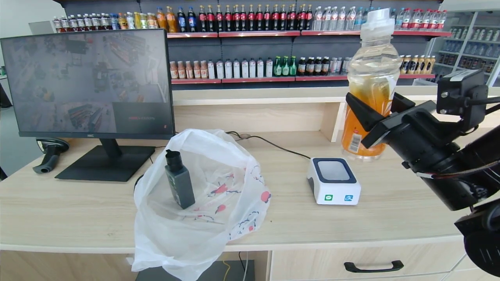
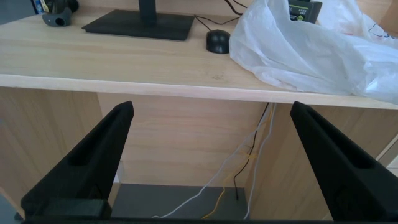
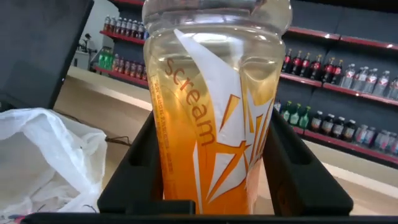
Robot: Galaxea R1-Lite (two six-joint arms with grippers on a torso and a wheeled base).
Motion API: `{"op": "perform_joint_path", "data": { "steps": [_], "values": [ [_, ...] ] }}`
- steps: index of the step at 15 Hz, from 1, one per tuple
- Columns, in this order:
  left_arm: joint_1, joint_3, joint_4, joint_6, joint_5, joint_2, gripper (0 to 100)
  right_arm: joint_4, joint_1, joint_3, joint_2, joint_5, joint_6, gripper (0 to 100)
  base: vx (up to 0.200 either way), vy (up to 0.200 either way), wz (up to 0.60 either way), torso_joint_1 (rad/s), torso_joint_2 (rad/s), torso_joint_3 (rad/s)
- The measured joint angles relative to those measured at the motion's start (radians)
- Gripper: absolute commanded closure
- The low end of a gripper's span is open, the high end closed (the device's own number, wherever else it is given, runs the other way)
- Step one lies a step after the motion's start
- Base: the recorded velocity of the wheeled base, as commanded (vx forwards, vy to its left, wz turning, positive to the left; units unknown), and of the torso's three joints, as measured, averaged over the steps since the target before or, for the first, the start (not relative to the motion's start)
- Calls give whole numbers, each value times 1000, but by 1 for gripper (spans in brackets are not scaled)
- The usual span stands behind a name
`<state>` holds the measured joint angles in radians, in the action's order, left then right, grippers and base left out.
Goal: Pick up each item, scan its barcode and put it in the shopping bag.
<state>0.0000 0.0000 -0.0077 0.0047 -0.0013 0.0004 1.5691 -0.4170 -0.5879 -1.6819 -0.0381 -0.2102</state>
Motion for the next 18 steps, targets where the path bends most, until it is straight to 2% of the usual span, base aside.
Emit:
{"op": "perform_joint_path", "data": {
  "steps": [2,6,13,16,18],
  "values": [
    [0,0,0,0,0,0,0,0,7,1,3,17,66,100,0,0,0,0,0,0],
    [0,0,0,0,0,0,0,0,40,55,18,132,136,100,0,0,0,0,0,0],
    [0,0,0,-2,0,0,0,0,44,102,54,134,151,100,0,0,0,0,0,0],
    [0,0,1,-1,0,0,0,2,44,129,88,133,156,100,-200,0,0,7,7,2],
    [0,0,0,-1,-1,0,0,-3,47,141,105,134,157,100,0,0,0,0,0,0]
  ]
}}
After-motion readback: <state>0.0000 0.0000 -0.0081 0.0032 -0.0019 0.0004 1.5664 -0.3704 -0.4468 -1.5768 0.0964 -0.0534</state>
